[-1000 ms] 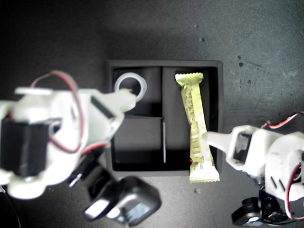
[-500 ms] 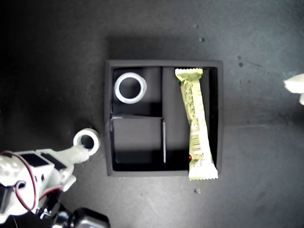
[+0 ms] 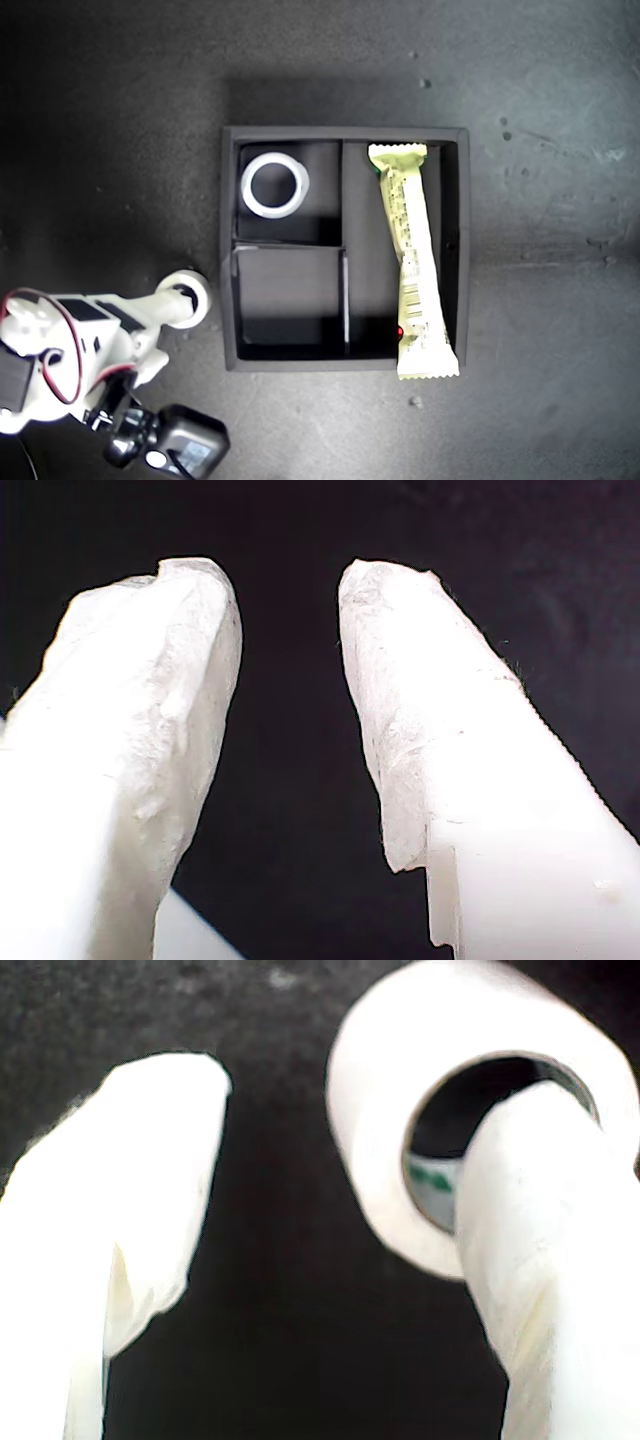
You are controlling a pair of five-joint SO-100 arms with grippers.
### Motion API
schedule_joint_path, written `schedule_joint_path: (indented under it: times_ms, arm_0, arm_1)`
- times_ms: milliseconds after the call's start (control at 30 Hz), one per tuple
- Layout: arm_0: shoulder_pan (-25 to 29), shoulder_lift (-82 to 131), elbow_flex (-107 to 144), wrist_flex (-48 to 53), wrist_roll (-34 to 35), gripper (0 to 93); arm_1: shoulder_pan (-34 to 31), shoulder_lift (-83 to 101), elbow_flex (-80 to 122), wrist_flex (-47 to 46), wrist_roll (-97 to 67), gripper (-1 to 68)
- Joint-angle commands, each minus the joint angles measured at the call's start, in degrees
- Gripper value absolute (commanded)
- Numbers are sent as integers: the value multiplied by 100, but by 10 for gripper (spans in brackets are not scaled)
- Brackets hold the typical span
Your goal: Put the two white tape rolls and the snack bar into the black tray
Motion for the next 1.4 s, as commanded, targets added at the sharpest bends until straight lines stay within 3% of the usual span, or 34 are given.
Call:
schedule_joint_path:
  times_ms: [0, 1000, 1100, 1233, 1367]
  arm_0:
    - [-62, 255, 9, -62, 79, 169]
    - [-132, -475, 316, -633, -44, 155]
    - [-246, -923, 176, -712, -53, 132]
    - [-527, -1345, -79, -721, -35, 19]
    - [-694, -976, -545, 237, 35, 0]
  arm_1:
    - [-70, 167, 79, -185, 53, 58]
    - [-272, 167, 105, -255, 141, 53]
    - [-360, 167, 114, -343, 202, 48]
    - [-431, 167, 35, -422, 800, 0]
    - [-589, 281, -299, -308, 2109, -1]
